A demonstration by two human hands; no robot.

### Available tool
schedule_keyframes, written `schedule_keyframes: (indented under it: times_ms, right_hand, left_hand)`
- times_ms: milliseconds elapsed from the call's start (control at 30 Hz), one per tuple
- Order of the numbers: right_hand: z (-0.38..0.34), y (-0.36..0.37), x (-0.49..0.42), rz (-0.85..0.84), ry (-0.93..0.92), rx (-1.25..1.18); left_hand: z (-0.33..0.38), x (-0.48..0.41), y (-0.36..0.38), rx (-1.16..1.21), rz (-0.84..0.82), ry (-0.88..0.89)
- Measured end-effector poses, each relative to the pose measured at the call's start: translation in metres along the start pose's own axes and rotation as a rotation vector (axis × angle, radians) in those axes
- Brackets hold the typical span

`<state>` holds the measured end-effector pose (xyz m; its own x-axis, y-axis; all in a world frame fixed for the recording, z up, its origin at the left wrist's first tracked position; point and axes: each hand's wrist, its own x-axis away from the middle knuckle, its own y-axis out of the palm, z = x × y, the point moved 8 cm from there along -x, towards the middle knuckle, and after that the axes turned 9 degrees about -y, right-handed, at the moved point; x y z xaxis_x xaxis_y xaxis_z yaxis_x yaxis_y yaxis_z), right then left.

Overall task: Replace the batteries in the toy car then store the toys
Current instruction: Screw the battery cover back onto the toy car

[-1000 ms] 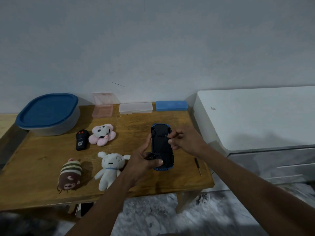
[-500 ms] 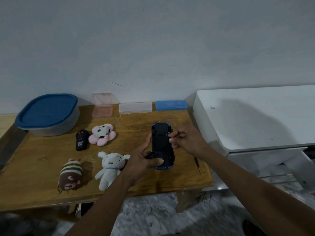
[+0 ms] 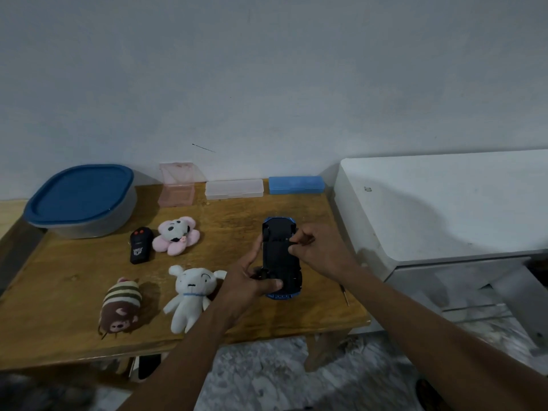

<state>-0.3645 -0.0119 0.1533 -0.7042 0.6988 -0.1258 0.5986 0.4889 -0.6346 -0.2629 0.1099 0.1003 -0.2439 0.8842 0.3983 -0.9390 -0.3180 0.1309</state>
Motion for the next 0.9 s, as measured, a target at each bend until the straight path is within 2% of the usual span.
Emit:
schedule_keyframes:
  times_ms: [133, 333, 567, 733, 900]
  right_hand:
    - [0.003, 0.001, 0.007, 0.028, 0.047, -0.020]
    - [0.005, 0.001, 0.012, 0.052, 0.105, -0.024]
    - [0.022, 0.001, 0.021, 0.159, 0.398, -0.299]
    - [0.038, 0.000, 0.028, 0.198, 0.469, -0.314]
    - [0.059, -0.003, 0.036, 0.160, 0.519, -0.409]
  left_hand:
    - [-0.001, -0.004, 0.000, 0.084, -0.005, -0.020]
    - [-0.003, -0.006, 0.002, 0.049, 0.029, -0.015]
    - [-0.007, -0.008, 0.003, 0.082, 0.032, -0.028]
    - [-0.019, -0.013, 0.009, 0.181, 0.011, -0.103]
    - [-0.025, -0.020, 0.022, 0.153, 0.033, -0.111]
